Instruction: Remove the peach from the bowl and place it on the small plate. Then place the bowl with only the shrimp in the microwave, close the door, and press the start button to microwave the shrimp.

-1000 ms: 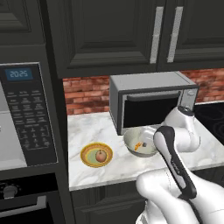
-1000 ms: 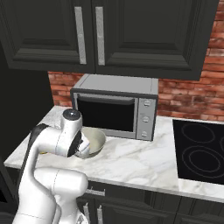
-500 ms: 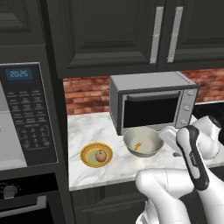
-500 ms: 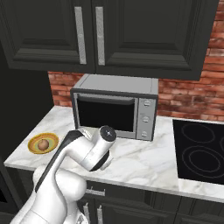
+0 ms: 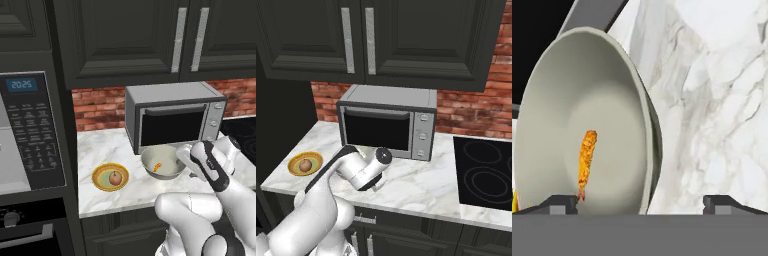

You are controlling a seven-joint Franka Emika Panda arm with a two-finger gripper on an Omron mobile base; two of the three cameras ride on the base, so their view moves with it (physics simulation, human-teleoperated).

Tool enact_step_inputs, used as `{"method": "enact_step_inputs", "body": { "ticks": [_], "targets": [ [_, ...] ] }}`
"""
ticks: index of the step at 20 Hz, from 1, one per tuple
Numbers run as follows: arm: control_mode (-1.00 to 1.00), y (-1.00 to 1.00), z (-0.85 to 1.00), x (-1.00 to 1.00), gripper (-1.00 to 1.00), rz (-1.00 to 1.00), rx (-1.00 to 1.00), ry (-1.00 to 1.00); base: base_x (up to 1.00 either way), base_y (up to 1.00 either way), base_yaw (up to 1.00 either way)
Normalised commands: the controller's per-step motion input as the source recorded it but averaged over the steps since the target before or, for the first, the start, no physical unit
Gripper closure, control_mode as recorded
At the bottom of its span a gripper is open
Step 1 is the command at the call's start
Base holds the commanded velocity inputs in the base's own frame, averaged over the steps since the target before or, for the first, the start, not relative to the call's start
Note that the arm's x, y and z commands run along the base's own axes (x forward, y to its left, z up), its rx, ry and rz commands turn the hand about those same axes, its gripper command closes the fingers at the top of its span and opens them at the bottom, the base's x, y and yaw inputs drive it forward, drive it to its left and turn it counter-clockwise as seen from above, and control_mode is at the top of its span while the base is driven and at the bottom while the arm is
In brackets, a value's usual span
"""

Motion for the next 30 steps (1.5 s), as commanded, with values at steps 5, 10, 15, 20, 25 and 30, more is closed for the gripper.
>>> {"method": "enact_step_inputs", "body": {
  "ticks": [5,10,15,20,25,30],
  "targets": [
    [-1.00,0.00,-0.33,0.28,-1.00,0.01,0.00,0.11,0.00,0.00,0.00],
    [-1.00,0.00,-0.25,0.10,1.00,0.00,0.00,0.08,0.00,0.00,0.00],
    [-1.00,0.00,-0.01,0.00,1.00,0.00,0.00,0.00,0.00,0.00,0.00],
    [-1.00,0.05,0.27,-0.18,1.00,0.00,0.00,-0.10,0.00,0.00,0.00],
    [-1.00,0.20,0.68,-0.60,1.00,0.00,0.00,-0.21,0.00,0.00,0.00],
    [-1.00,0.32,0.88,-0.63,1.00,0.01,0.00,-0.13,0.00,0.00,0.00]
  ]
}}
